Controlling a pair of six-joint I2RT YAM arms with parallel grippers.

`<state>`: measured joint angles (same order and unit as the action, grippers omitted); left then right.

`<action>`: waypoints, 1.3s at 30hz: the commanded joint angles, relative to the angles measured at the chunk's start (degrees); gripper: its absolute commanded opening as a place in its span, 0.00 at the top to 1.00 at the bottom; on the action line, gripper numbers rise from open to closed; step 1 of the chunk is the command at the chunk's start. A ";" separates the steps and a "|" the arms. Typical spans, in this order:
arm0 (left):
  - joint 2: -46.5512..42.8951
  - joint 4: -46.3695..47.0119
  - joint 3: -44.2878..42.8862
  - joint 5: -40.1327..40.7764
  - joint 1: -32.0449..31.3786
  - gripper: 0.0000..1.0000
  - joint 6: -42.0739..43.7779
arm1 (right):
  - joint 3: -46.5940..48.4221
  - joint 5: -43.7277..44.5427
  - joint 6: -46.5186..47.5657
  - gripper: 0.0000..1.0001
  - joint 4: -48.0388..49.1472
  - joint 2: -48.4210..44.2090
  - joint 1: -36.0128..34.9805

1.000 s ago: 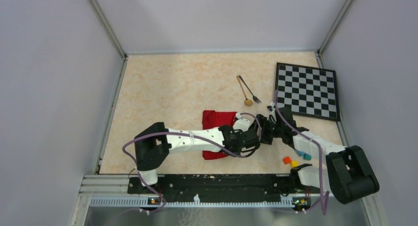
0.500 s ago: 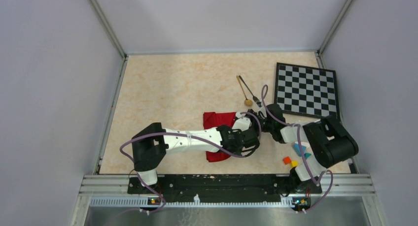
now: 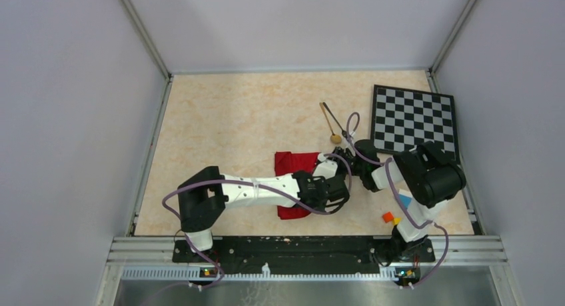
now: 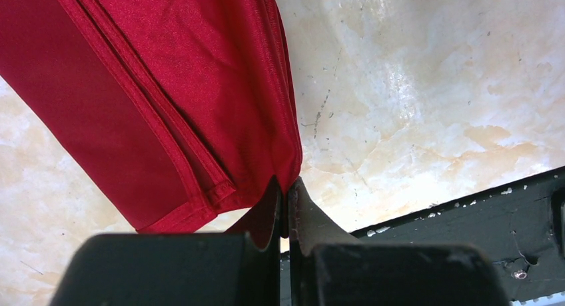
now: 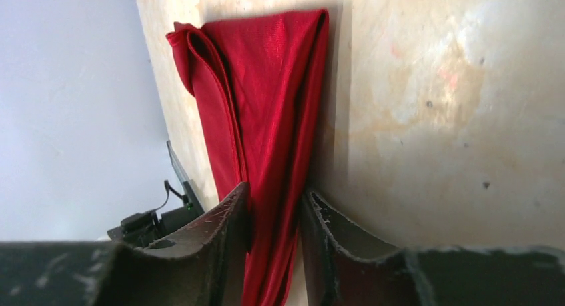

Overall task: Fold the napkin into a case and place the utensils inside
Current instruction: Pick up the 2/3-rectangle-folded napkin at the center of the board, then fold the 2/3-rectangle-folded napkin at the center of the board.

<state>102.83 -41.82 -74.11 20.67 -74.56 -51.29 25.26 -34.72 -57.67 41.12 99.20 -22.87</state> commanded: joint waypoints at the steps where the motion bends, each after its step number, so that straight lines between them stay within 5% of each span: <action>1: -3.36 2.17 1.51 0.02 0.03 1.00 0.42 | 2.34 2.46 1.62 0.70 3.35 1.79 -0.25; 5: -3.80 5.10 2.61 -2.18 0.16 0.97 1.99 | 3.60 2.58 3.37 0.96 3.14 1.95 -0.15; 9: -8.84 10.54 5.48 -8.39 2.23 0.31 4.31 | 5.64 2.03 7.55 1.00 -0.48 1.44 -0.24; 10: -12.25 12.36 6.97 -10.84 3.74 0.23 4.97 | 6.42 1.76 8.85 1.00 -2.21 1.32 -0.24; 12: -18.47 16.93 11.11 -15.13 7.92 0.21 5.99 | 7.62 1.22 10.47 1.00 -4.21 1.18 -0.29; 14: -25.00 22.53 16.64 -21.86 15.16 0.27 6.34 | 8.51 1.29 11.78 1.00 -6.20 0.96 -0.40; 17: -31.79 31.37 25.22 -28.78 27.48 0.55 5.68 | 9.93 1.89 13.78 1.00 -9.55 0.49 -0.74; 20: -30.74 35.61 28.48 -35.71 39.87 0.85 5.91 | 11.79 3.48 16.08 1.00 -13.97 -0.19 -1.48; 22: -27.51 40.11 28.83 -40.08 43.92 0.95 5.82 | 12.97 4.24 17.23 1.00 -16.57 -0.56 -2.00; 39: -4.52 50.92 30.66 -41.29 47.34 1.00 7.35 | 26.26 19.16 25.28 1.00 -39.94 -5.48 -9.91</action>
<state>96.82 3.46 -45.06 -19.59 -27.46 -44.23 45.89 -21.89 -35.31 7.27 97.06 -29.19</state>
